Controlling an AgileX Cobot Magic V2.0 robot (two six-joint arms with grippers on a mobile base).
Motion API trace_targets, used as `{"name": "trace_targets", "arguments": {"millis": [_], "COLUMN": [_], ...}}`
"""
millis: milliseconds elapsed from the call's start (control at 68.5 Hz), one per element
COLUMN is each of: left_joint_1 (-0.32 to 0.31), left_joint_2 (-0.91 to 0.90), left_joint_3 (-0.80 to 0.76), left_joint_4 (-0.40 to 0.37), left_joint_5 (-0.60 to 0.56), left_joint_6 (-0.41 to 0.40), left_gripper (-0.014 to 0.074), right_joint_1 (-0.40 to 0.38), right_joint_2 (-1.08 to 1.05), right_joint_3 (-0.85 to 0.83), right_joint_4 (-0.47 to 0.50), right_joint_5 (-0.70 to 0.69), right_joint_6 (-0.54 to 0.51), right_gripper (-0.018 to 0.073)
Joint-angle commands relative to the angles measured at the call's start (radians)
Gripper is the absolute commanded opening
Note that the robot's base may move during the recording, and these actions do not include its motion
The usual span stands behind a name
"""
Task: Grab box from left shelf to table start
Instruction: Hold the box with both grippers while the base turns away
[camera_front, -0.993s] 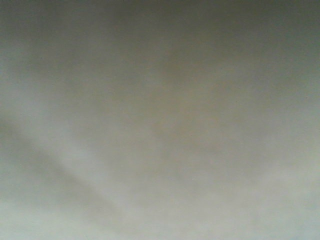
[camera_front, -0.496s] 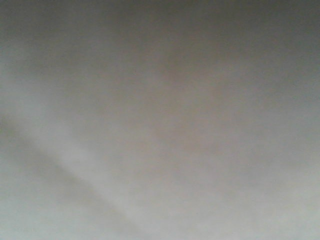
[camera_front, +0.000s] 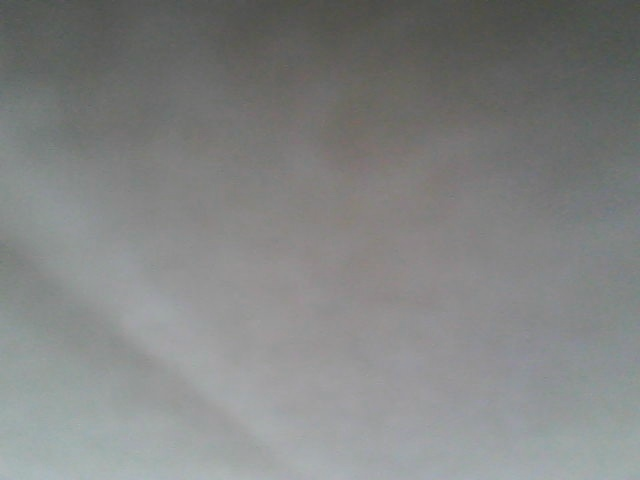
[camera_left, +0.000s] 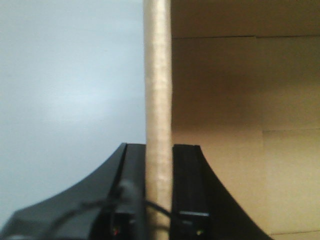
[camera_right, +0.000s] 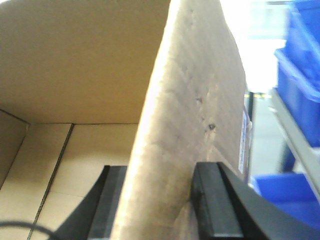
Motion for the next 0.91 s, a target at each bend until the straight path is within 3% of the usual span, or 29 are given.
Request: {"name": "trace_targets", "arguments": {"millis": [0, 891], "left_joint_1": [-0.001, -0.001], "left_joint_2": [0.020, 0.020], "left_joint_3": [0.001, 0.001], "left_joint_4": [0.113, 0.088], "left_joint_5": [0.076, 0.076], "left_joint_6": [0.007, 0.007], "left_gripper": [-0.0092, -0.0092], "right_joint_1": [-0.003, -0.003], "right_joint_2": [0.004, 0.004], "right_joint_3": [-0.029, -0.029], "right_joint_4": [-0.024, -0.024], "right_joint_5": [-0.105, -0.105], "right_joint_6": [-0.003, -0.003], "right_gripper": [0.0057, 0.0057]}}
